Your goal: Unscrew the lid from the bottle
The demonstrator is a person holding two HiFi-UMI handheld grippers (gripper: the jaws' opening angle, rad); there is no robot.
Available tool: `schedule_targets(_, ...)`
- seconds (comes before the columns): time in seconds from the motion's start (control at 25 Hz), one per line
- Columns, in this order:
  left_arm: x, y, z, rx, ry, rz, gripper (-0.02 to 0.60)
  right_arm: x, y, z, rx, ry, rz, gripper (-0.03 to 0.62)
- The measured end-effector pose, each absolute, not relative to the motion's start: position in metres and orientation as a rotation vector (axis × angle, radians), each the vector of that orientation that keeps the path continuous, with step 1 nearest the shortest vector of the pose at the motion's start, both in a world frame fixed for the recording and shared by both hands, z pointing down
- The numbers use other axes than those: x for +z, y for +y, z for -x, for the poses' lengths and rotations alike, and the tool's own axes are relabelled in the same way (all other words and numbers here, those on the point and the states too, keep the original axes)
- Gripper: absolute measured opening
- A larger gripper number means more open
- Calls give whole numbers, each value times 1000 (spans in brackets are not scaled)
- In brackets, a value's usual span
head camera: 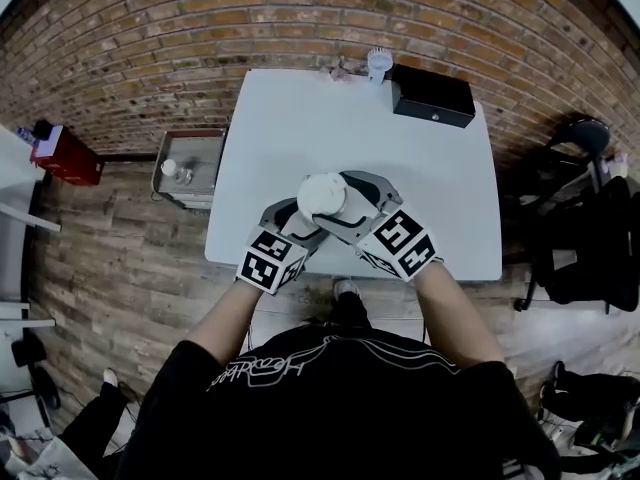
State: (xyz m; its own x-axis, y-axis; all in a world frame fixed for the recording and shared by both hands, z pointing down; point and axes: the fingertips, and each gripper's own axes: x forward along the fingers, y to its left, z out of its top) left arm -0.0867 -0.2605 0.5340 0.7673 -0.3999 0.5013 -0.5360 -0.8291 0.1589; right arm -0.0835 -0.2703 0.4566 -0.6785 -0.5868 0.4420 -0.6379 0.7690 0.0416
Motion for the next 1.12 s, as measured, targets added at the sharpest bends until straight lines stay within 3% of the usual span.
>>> schedule_targets(1.12, 535, -259, 88, 661, -752, -2636, 345, 461, -265, 92, -125, -2411, 242, 344)
